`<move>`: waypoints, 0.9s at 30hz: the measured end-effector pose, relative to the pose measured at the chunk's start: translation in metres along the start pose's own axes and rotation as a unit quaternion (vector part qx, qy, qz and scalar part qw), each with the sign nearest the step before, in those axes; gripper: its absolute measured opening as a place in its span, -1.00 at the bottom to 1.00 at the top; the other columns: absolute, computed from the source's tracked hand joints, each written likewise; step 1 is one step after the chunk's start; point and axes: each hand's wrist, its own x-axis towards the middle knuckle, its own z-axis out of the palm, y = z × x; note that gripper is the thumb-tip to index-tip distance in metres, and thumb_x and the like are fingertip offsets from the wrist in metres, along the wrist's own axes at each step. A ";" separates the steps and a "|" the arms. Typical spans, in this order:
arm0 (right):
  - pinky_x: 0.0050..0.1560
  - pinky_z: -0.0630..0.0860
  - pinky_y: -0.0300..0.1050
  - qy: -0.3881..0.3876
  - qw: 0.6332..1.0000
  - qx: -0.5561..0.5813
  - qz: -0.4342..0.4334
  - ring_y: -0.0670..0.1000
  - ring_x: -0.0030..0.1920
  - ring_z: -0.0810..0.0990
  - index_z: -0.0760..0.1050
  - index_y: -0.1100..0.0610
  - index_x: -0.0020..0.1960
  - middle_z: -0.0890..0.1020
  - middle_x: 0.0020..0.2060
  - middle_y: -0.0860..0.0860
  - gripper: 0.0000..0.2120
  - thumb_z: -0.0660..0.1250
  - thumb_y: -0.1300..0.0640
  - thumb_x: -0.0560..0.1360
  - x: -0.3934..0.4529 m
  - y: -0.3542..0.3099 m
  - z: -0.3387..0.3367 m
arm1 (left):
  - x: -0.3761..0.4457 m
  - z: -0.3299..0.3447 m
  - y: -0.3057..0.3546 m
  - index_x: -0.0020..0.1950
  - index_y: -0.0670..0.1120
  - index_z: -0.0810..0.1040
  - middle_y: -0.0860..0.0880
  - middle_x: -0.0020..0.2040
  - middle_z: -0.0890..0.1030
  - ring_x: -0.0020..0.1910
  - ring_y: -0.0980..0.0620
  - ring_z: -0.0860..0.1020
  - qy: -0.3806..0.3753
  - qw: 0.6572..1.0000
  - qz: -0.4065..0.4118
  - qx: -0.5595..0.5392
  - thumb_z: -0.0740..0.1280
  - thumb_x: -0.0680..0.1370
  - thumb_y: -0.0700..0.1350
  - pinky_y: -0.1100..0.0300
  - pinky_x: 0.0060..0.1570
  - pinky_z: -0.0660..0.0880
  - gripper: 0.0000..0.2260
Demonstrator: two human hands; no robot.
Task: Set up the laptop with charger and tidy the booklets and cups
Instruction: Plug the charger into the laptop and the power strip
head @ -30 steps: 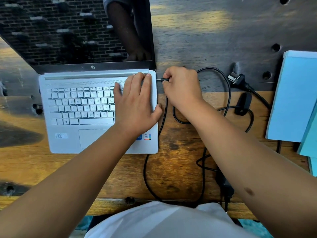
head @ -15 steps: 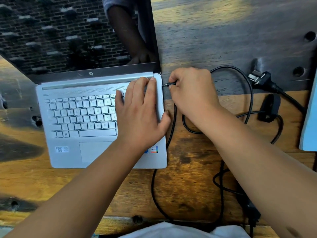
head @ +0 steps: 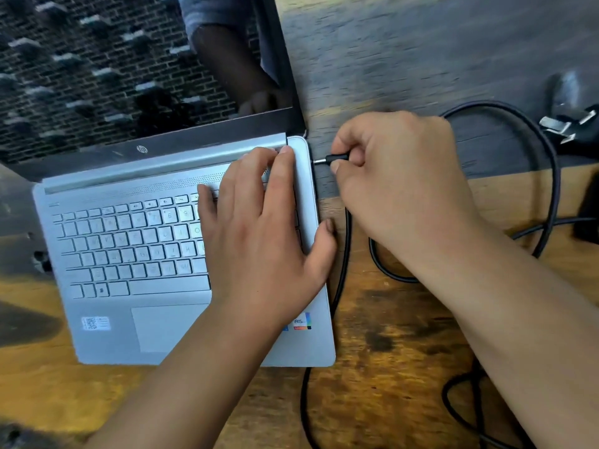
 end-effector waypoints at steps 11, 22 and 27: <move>-0.01 0.54 -0.08 0.006 1.000 0.008 0.004 0.06 -0.10 0.62 0.63 -0.01 -0.07 0.66 -0.21 -0.01 -0.91 0.40 0.10 0.44 0.001 -0.002 0.004 | 0.000 0.004 0.000 0.41 -0.17 0.40 -0.15 0.33 0.44 0.31 -0.18 0.38 0.006 1.000 0.002 -0.005 0.32 0.43 0.14 -0.26 0.25 0.31 -0.36; 0.00 0.43 -0.23 0.039 0.998 0.037 0.007 0.00 -0.10 0.64 0.67 0.03 -0.02 0.70 -0.18 -0.02 -0.86 0.45 0.17 0.43 -0.005 -0.004 0.009 | -0.001 0.003 0.000 0.43 -0.15 0.40 -0.13 0.35 0.44 0.33 -0.18 0.39 0.001 1.000 0.006 -0.005 0.32 0.43 0.15 -0.29 0.22 0.31 -0.36; 0.11 0.47 -0.29 0.041 0.996 0.077 0.028 -0.12 -0.09 0.65 0.69 0.04 0.07 0.72 -0.11 -0.04 -0.79 0.43 0.20 0.46 -0.012 -0.007 0.009 | -0.002 0.001 -0.001 0.47 -0.11 0.38 -0.13 0.39 0.44 0.35 -0.18 0.40 -0.007 1.000 0.012 0.014 0.27 0.46 0.18 -0.29 0.22 0.31 -0.35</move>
